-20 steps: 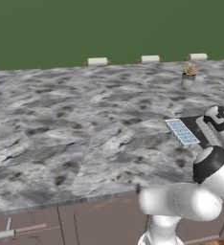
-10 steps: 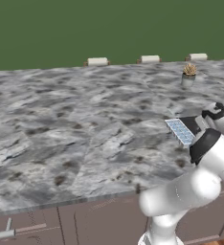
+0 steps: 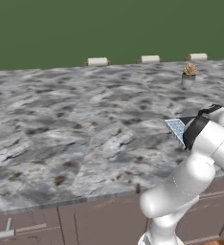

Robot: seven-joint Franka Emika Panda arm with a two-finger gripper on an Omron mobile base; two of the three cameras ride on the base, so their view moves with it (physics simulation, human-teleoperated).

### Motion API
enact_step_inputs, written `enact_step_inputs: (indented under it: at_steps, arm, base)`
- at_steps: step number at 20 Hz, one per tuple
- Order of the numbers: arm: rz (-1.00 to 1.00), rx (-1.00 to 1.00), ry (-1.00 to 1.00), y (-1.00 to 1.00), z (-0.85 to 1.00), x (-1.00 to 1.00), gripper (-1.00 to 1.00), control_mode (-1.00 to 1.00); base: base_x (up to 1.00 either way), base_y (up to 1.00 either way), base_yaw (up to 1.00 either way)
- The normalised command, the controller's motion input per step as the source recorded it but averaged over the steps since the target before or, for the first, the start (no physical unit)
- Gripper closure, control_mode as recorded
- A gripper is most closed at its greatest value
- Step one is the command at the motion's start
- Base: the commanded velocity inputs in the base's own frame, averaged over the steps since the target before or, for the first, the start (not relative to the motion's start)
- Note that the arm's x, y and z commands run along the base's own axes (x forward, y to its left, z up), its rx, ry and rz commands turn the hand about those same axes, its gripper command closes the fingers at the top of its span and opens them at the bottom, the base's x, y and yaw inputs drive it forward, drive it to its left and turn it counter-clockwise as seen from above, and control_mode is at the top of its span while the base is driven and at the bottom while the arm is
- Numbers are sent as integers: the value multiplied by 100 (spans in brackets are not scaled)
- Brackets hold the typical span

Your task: The ice cube tray has been filled with water. Take the tray and place it in the freezer to make ice. Close the freezer door after placing the tray.

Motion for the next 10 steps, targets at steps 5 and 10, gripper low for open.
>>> enact_step_inputs:
  at_steps: [5, 10]
  arm:
    - [0, 0, 0, -1, -31, 16, -100, -100]
    - [0, 0, 0, -1, -24, 19, -100, -100]
  base:
    - [0, 0, 0]
    - [0, 0, 0]
